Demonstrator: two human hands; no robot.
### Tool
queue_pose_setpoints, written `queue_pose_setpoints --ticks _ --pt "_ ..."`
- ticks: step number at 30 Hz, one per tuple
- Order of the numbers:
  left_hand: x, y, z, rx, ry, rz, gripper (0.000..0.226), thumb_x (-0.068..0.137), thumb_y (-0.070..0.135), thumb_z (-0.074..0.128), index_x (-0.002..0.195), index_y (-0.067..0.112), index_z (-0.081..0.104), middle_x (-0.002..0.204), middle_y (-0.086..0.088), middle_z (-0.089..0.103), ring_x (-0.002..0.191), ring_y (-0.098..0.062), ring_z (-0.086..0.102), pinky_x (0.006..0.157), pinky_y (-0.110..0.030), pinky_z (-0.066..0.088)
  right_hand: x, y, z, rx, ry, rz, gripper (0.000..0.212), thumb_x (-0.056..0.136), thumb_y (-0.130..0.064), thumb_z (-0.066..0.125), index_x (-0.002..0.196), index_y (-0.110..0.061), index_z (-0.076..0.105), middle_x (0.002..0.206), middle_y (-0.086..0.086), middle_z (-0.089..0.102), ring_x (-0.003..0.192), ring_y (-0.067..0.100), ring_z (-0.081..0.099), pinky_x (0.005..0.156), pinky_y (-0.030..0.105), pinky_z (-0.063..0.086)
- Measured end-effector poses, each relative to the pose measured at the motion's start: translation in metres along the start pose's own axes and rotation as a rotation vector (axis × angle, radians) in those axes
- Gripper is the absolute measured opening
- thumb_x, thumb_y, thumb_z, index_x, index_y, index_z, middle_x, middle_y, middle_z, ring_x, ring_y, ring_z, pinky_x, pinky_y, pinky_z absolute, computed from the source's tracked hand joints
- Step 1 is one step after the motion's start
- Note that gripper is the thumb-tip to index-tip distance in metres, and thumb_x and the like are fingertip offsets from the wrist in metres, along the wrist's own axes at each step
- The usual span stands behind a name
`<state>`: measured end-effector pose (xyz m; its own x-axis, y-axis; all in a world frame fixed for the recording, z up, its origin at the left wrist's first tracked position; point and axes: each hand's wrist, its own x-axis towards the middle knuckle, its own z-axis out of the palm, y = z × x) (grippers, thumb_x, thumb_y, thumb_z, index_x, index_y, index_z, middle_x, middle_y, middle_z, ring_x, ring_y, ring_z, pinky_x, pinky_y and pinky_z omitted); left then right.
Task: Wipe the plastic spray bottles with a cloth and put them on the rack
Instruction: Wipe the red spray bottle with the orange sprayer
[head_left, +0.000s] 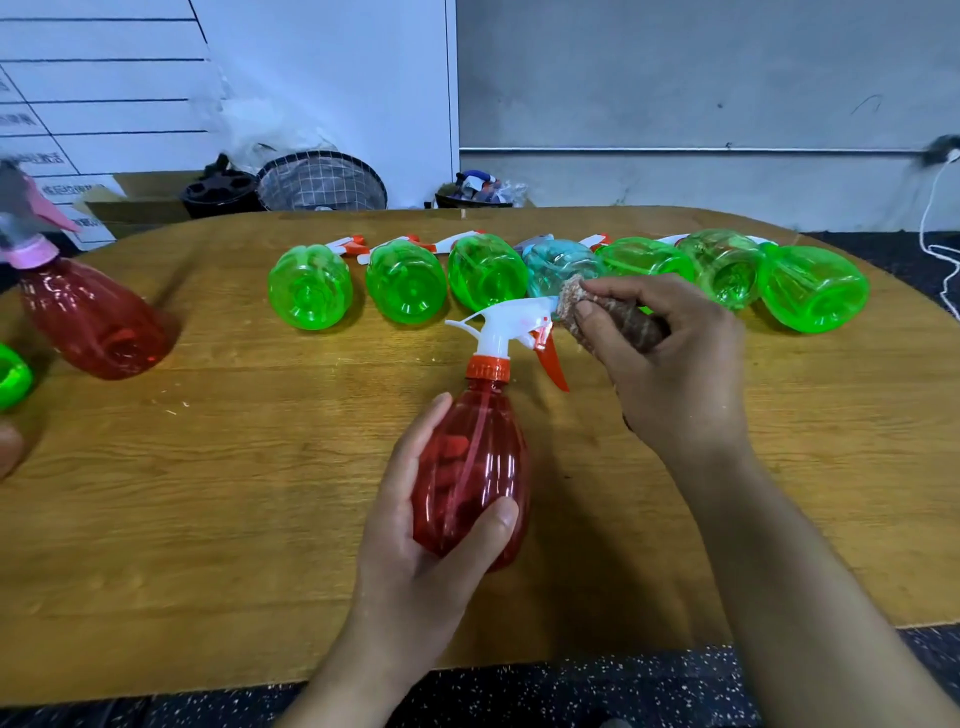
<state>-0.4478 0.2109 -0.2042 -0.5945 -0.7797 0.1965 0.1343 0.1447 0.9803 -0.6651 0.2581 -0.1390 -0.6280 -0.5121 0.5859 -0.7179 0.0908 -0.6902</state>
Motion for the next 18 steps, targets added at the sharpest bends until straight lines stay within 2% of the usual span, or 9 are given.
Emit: queue_pose_setpoints --ticks 3,8,10,12,13,15,17,18 --pt "0.000 0.002 0.000 0.007 -0.005 -0.013 0.082 0.078 0.037 0.081 0.153 0.033 0.048 0.140 0.016 0.066 0.121 -0.010 0.070 0.094 -0.017 0.055 -0.002 -0.002 0.000 0.013 -0.022 -0.031 0.017 0.095 -0.025 0.078 0.111 -0.026 0.079 0.101 -0.011 0.073 0.096 0.000 0.068 0.083 0.017 0.053" --pt "0.008 0.007 -0.007 -0.008 0.007 -0.038 0.080 0.081 0.033 0.087 0.151 0.040 0.050 0.138 0.015 0.068 0.124 -0.010 0.069 0.100 -0.024 0.057 -0.002 -0.001 0.000 0.090 -0.062 0.044 0.017 0.095 -0.024 0.078 0.112 -0.026 0.079 0.103 -0.016 0.073 0.092 0.002 0.070 0.079 0.025 0.057" --pt "0.017 0.015 -0.014 -0.018 0.035 -0.031 0.075 0.086 0.026 0.084 0.150 0.038 0.048 0.129 0.022 0.072 0.118 -0.003 0.070 0.093 -0.018 0.056 -0.001 -0.011 -0.003 0.271 -0.179 0.028 0.016 0.092 -0.022 0.080 0.108 -0.023 0.079 0.100 -0.010 0.075 0.083 0.003 0.071 0.073 0.022 0.055" --pt "0.025 0.022 -0.021 -0.058 0.093 -0.021 0.069 0.089 0.023 0.082 0.149 0.035 0.048 0.126 0.025 0.073 0.118 0.001 0.069 0.091 -0.014 0.055 -0.006 -0.027 -0.002 0.405 -0.422 -0.032 0.013 0.091 -0.020 0.080 0.104 -0.021 0.079 0.091 -0.004 0.074 0.072 0.006 0.068 0.065 0.019 0.050" --pt "0.027 0.024 -0.025 -0.087 0.119 -0.009 0.069 0.090 0.027 0.080 0.150 0.034 0.048 0.128 0.023 0.072 0.121 0.000 0.068 0.094 -0.014 0.054 -0.009 -0.033 0.001 0.423 -0.552 -0.064 0.013 0.090 -0.021 0.080 0.103 -0.021 0.080 0.089 -0.003 0.073 0.072 0.011 0.068 0.064 0.023 0.049" --pt "0.032 0.027 -0.033 -0.122 0.135 0.023 0.077 0.087 0.049 0.080 0.154 0.034 0.045 0.137 0.019 0.069 0.129 -0.004 0.065 0.100 -0.019 0.054 -0.016 -0.041 0.008 0.416 -0.706 -0.099 0.014 0.090 -0.022 0.081 0.103 -0.022 0.081 0.090 -0.002 0.072 0.077 0.018 0.069 0.067 0.031 0.051" --pt "0.032 0.029 -0.039 -0.122 0.098 0.036 0.093 0.081 0.072 0.076 0.159 0.035 0.040 0.147 0.014 0.063 0.137 -0.011 0.060 0.108 -0.031 0.054 -0.020 -0.044 0.015 0.430 -0.694 -0.066 0.013 0.092 -0.021 0.080 0.104 -0.022 0.081 0.092 -0.004 0.073 0.082 0.016 0.070 0.070 0.029 0.051" --pt "0.031 0.030 -0.041 -0.112 0.073 0.044 0.098 0.080 0.076 0.074 0.161 0.034 0.037 0.149 0.015 0.061 0.138 -0.012 0.059 0.110 -0.033 0.053 -0.020 -0.044 0.018 0.430 -0.645 -0.050 0.014 0.092 -0.021 0.079 0.105 -0.021 0.081 0.093 -0.007 0.074 0.084 0.014 0.071 0.071 0.025 0.051"
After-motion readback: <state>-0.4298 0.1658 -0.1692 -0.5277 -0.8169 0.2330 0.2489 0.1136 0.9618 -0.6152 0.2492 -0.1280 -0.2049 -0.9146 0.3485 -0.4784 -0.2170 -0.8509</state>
